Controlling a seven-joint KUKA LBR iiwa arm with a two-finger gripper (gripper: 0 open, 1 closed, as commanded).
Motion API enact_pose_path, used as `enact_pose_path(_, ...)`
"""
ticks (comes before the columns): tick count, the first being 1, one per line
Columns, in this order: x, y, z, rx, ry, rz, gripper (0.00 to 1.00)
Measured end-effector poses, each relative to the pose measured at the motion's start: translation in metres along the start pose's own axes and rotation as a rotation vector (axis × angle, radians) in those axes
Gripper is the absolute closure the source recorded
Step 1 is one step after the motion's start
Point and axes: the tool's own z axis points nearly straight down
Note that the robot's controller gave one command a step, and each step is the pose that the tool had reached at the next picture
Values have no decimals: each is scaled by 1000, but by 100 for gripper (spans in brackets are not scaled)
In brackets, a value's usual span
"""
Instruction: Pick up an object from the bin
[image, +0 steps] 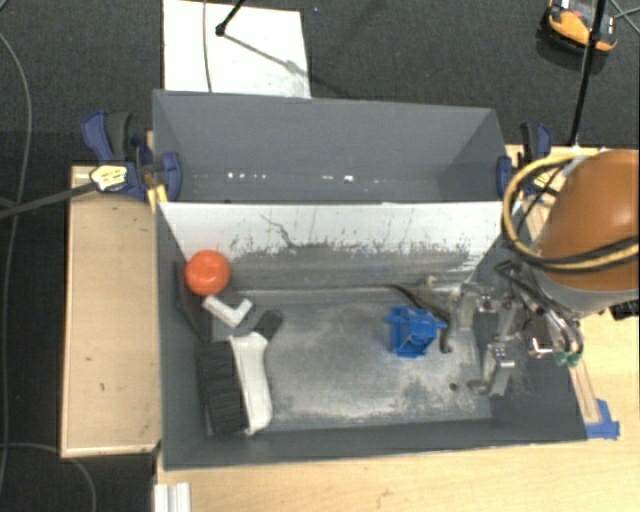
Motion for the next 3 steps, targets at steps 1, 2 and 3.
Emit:
enact_pose_path(1, -1, 0, -4, 1, -8, -2, 0)
enact_pose_path(2, -30, 20, 43, 1, -15, 28, 0)
enact_pose_path(3, -51, 51, 83, -1, -8, 17, 0)
